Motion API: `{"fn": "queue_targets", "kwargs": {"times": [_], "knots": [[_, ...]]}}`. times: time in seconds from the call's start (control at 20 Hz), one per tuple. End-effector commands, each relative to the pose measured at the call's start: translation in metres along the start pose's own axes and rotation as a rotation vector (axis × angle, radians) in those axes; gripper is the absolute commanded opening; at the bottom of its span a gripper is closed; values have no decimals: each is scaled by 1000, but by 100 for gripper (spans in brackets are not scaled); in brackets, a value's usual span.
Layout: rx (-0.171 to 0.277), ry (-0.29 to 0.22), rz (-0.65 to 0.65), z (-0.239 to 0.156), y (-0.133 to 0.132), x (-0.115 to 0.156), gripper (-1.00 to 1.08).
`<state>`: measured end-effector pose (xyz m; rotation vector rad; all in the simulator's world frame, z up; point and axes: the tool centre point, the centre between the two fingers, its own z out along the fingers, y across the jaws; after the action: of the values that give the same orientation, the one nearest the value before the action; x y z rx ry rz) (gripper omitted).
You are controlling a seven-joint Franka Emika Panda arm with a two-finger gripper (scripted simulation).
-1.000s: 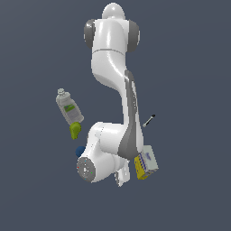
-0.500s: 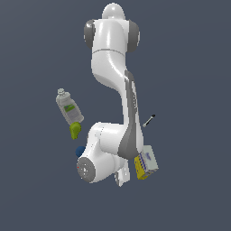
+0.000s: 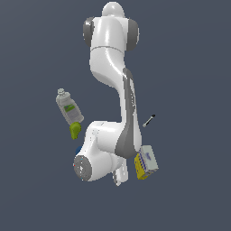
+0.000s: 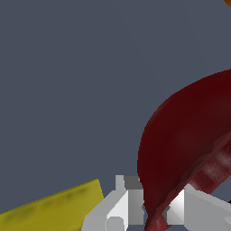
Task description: Pick up a designated object from a clutter of objects.
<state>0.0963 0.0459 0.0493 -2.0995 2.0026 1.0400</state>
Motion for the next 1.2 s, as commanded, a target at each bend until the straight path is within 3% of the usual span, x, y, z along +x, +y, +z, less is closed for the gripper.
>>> {"fn": "queue_targets", "kwargs": {"times": [0.0, 0.3, 0.55, 1.15], "knots": [[20, 0, 6, -14, 3, 3, -100], [86, -4, 31, -62, 18, 16, -100], [172, -9, 63, -122, 43, 31, -100], [429, -22, 157, -287, 150, 72, -100]]}}
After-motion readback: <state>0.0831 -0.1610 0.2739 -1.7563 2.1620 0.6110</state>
